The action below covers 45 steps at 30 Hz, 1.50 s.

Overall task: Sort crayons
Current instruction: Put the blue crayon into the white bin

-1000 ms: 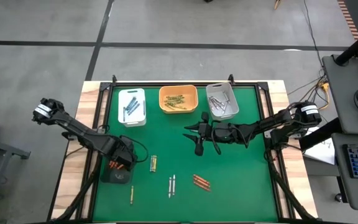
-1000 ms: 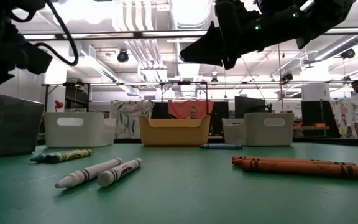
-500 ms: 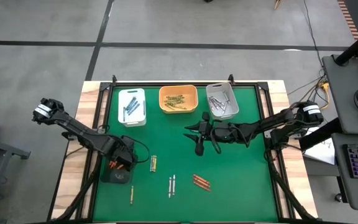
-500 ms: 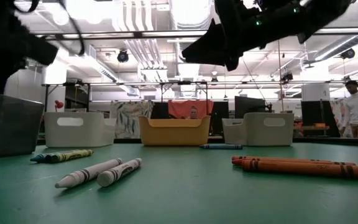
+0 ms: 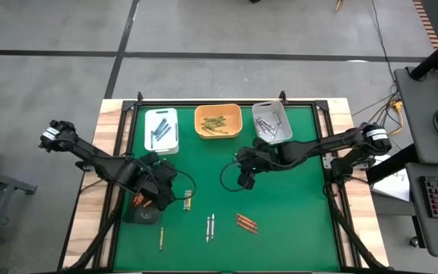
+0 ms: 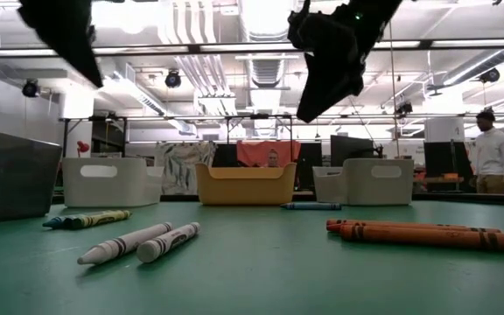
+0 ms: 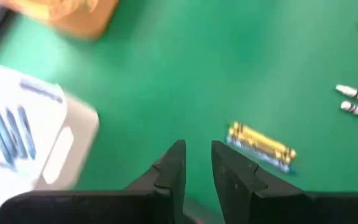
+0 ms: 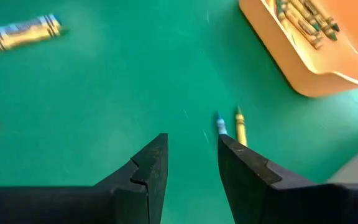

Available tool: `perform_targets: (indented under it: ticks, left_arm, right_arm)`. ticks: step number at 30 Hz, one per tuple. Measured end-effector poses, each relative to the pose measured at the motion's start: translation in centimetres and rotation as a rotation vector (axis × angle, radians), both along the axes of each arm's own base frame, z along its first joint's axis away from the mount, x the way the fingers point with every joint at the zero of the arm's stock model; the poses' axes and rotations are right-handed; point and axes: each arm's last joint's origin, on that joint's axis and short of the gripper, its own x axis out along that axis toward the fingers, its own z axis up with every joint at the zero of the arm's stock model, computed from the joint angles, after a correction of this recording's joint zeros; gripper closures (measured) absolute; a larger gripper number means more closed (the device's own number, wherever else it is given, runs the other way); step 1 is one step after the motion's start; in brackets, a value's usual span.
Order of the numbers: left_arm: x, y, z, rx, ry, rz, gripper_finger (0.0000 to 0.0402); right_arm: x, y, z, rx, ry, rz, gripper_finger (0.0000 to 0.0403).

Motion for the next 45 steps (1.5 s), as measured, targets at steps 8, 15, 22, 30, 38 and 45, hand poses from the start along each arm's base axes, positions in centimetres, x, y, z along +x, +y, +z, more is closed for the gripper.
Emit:
perform_targets:
  ticks: [8,15,22,30,38,45]
  left_arm:
    - [1.0,0.0,0.8,0.21,-0.163,-0.179,0.0353]
    - [2.0,-0.2,0.3,0.306,-0.458,-0.177,0.0364]
    - [1.8,0.1,-0.8,0.335,-0.696,-0.3,0.0364]
    - [0.2,1.9,-0.9,0.361,-0.915,-0.23,0.0364]
    - [-0.1,2.2,-1.0,0.366,-0.924,-0.221,0.0364]
    - [0.0,2.2,-0.6,0.373,-0.932,-0.214,0.0364]
  right_arm:
    - [-0.2,-0.1,-0.1,-0.137,0.144,0.2,0.0275]
    - [-0.6,-1.5,-1.5,-0.157,0.187,0.208,0.0275]
    - [-0.4,-3.2,-3.2,-0.171,0.104,0.229,0.0275]
    - [-0.1,-3.9,-4.3,-0.166,-0.008,0.204,0.0275]
    - [0.9,-3.7,-7.2,-0.103,0.057,0.164,0.0275]
    - [2.3,-3.9,-8.8,-0.111,0.111,0.143,0.0275]
